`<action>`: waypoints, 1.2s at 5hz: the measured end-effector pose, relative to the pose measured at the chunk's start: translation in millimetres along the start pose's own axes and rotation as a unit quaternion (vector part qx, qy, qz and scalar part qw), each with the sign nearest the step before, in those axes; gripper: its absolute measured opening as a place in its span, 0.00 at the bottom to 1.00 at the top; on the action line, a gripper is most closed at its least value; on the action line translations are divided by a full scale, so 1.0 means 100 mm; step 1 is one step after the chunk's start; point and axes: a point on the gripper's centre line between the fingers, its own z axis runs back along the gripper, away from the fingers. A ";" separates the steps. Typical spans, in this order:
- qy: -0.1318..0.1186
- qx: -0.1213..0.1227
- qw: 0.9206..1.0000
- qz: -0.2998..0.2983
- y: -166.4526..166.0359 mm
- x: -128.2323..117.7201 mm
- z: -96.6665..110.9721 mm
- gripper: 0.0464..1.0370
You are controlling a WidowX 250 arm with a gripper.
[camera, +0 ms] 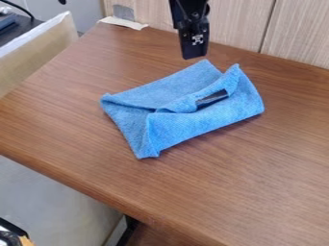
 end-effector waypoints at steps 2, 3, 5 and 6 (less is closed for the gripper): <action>0.014 -0.008 1.000 0.009 -0.04 -0.07 -0.19 0.96; 0.015 -0.015 1.000 0.021 -0.08 -0.08 -0.31 0.96; 0.045 -0.051 0.997 0.023 -0.27 -0.06 -0.56 0.96; 0.056 -0.068 0.996 0.023 -0.35 -0.05 -0.68 0.92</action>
